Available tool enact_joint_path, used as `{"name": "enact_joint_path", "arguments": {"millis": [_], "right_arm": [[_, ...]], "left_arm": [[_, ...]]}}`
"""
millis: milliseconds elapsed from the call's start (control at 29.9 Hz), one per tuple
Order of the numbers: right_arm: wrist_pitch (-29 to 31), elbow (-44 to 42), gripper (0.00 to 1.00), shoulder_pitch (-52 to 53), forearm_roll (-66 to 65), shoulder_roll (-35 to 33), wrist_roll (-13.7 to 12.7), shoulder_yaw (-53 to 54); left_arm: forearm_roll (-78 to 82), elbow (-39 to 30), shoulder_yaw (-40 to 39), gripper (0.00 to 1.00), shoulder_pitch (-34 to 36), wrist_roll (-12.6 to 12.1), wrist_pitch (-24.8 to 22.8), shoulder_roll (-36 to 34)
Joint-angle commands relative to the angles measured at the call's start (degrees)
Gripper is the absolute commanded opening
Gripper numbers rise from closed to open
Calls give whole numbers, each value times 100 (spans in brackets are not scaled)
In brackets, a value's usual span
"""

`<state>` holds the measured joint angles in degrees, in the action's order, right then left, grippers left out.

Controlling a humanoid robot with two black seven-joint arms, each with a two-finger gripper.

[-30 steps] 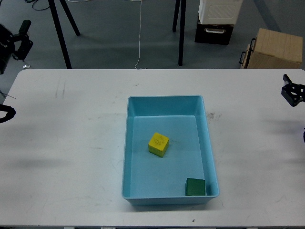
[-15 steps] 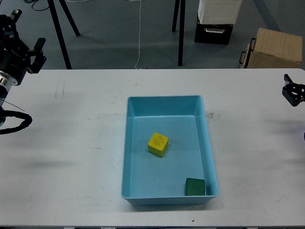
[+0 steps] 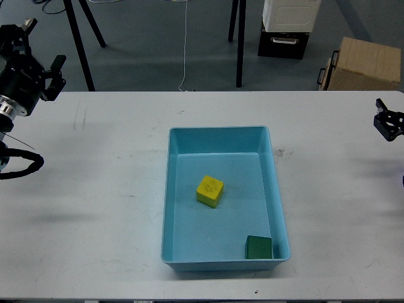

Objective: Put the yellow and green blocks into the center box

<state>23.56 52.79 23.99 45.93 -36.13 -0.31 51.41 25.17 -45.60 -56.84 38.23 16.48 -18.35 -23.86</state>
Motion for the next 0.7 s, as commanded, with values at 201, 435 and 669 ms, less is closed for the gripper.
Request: {"name": "enact_joint_path", "arguments": {"millis": [201,435,669], "right_arm": [[-71,-49,100,-17,48,254,-30,500],[-607,-154,100,-9,57,931,-30,1405],[-747,-559,100,175,13,1468,-109,1592]], "left_arm": [[-1760,200,-160,99,-105,-145,-2,567],[-2341,157,-1319,100,-650,-1276,-2,1059],[-2885,51,-1715,100,-826,-2112,85,1261]]}}
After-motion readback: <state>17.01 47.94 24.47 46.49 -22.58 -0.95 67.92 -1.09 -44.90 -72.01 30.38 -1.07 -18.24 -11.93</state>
